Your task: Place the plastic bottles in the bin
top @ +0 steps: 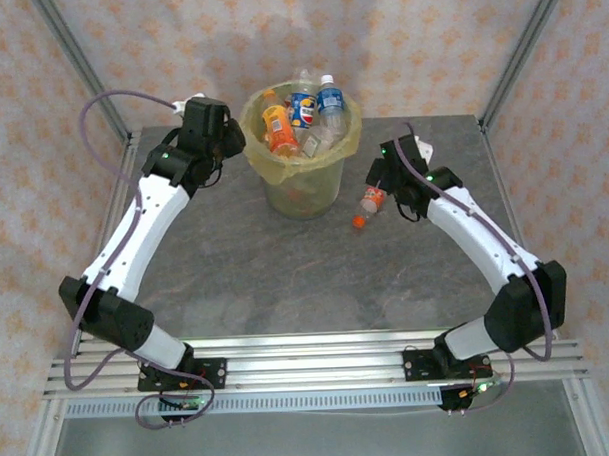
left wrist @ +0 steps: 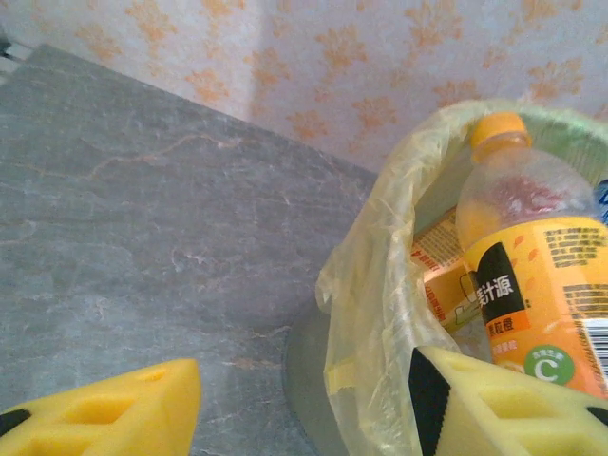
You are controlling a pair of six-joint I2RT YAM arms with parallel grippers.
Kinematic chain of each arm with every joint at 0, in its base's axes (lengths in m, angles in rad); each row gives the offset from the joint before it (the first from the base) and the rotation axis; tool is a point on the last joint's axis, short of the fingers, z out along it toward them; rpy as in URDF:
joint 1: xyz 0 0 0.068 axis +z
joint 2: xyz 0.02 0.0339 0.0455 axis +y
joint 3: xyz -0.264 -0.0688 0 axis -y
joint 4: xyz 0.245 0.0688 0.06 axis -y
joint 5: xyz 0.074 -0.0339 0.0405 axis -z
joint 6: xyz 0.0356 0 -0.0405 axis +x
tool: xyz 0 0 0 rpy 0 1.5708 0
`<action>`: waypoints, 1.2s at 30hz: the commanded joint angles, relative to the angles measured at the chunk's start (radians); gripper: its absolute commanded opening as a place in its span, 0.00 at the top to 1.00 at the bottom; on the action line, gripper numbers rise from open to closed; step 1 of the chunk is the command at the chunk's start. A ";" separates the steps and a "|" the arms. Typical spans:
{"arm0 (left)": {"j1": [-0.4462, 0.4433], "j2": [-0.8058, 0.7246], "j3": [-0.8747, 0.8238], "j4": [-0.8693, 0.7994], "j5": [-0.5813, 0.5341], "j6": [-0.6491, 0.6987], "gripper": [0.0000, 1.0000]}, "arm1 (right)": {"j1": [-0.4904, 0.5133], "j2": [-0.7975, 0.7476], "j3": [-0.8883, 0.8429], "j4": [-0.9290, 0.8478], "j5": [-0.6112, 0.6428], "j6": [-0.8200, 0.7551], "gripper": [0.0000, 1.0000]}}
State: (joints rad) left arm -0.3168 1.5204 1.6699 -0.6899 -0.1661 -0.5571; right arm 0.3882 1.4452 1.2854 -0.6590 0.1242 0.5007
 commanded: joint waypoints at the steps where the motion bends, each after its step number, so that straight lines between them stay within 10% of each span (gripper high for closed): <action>1: 0.001 -0.064 -0.042 0.035 -0.061 -0.039 0.37 | -0.019 0.052 -0.020 0.064 -0.066 0.053 0.03; 15: 0.013 -0.215 -0.170 0.037 -0.123 -0.096 0.01 | -0.083 0.343 0.053 0.171 -0.209 0.017 0.02; 36: 0.027 -0.209 -0.188 0.020 -0.134 -0.109 0.00 | -0.104 0.544 0.117 0.179 -0.213 -0.006 0.29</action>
State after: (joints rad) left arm -0.2981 1.3235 1.4944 -0.6643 -0.2707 -0.6556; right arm 0.2909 1.9804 1.3876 -0.4778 -0.0986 0.5007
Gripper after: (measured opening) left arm 0.999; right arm 0.731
